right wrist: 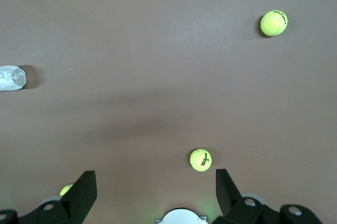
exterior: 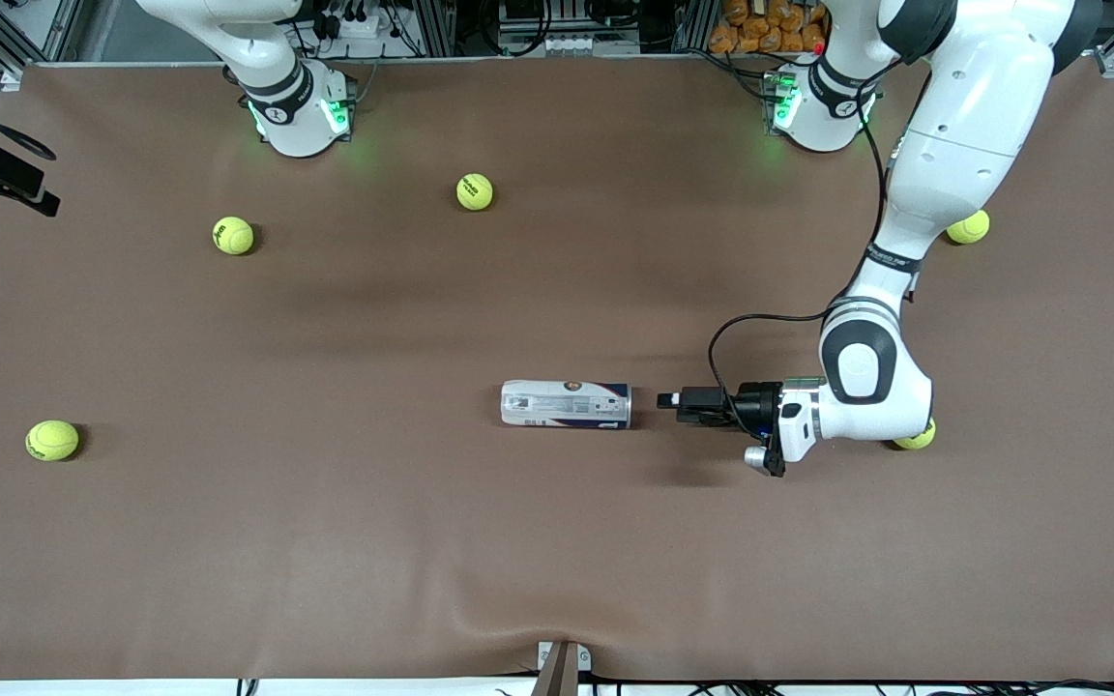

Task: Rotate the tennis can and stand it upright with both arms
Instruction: 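Reach the left gripper toward the can's bottom end, then close the left gripper on the can's bottom end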

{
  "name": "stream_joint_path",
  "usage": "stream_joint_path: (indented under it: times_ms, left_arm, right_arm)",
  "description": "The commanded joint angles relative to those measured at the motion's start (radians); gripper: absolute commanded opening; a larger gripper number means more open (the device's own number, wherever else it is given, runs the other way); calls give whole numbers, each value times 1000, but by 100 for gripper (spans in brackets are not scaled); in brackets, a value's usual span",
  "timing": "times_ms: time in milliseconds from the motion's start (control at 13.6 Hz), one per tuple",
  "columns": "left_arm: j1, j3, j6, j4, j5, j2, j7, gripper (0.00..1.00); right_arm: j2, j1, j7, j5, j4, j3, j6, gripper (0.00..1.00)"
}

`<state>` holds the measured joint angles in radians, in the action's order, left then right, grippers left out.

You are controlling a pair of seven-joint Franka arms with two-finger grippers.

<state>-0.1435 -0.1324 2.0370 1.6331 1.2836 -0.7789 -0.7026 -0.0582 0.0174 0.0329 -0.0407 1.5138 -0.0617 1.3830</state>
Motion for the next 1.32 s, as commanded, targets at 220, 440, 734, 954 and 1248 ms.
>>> stream_joint_path:
  times_ms: [220,440,734,954,1248]
  left_arm:
    - [-88,2,66,-2,158,-43,-51,100]
    - [-96,2,68,2,168,-45,-51,100]
    - [-111,2,72,1,172,-46,-51,91]
    - [-114,2,80,-2,172,-46,-49,87]
    - [-117,2,80,-6,171,-68,-57,50]
  right_arm:
    - [-5,-5,-8,13,5,2,5,100]
    - [-3,-7,-8,13,5,2,5,100]
    - [-3,-16,-7,13,6,2,5,100]
    - [-3,-16,-7,15,6,2,5,100]
    - [-2,-16,-7,13,6,2,5,100]
